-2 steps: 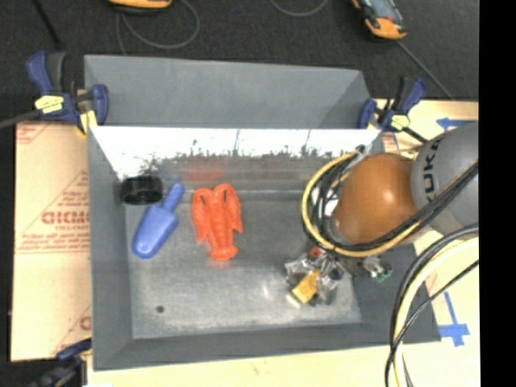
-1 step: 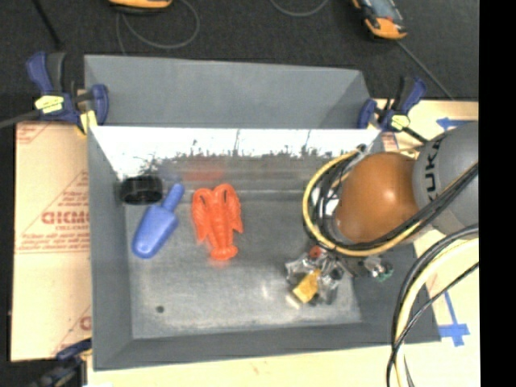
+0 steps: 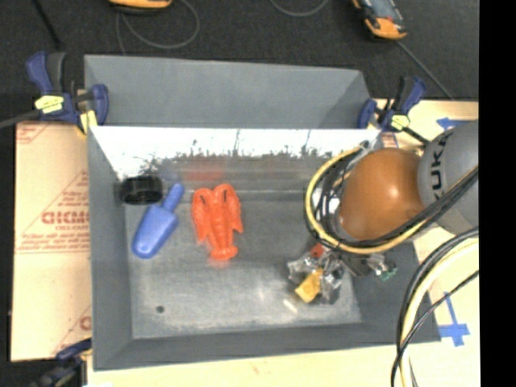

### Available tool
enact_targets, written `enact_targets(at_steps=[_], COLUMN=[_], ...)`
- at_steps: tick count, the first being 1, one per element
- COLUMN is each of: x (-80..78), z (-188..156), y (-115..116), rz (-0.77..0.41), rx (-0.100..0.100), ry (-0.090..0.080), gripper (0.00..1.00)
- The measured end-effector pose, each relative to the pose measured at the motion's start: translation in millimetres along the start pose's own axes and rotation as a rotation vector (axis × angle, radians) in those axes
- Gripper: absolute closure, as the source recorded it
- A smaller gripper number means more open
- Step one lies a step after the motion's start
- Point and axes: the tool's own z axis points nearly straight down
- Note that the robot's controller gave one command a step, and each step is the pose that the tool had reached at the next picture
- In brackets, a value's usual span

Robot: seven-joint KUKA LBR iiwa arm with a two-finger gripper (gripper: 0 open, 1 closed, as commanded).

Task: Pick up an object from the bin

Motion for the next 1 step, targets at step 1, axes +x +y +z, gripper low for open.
enact_targets(at_steps=[1], x=[0.1], z=[-23.1], y=[0.0], rz=[0.002], rx=[0.0], ry=[-0.001], gripper=[1.0])
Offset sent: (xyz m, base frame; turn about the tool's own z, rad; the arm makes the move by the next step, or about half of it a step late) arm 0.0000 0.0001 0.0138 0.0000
